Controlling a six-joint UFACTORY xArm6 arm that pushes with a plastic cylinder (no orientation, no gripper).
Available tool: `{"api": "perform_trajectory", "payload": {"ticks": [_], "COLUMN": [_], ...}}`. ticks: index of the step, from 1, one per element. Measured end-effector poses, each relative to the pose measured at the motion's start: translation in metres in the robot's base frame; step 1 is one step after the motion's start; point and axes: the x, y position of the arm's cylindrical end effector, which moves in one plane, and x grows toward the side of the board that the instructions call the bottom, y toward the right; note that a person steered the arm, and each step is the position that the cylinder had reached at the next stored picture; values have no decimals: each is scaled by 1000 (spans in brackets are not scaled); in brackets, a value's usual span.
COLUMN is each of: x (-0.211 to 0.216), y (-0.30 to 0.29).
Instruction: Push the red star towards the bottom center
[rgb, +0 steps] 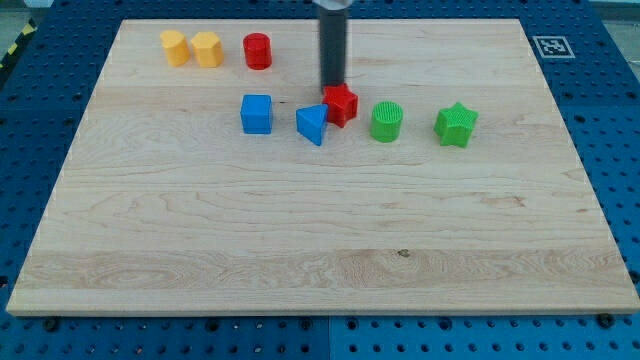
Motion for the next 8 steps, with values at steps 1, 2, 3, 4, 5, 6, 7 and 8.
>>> {"api": "perform_trajectory", "payload": {"ticks": [1, 2, 3, 4, 5, 6, 7, 8], "x": [13, 17, -2, -11, -15, -15, -5, 10], "y": [40, 47, 53, 24, -15, -32, -32, -19]}}
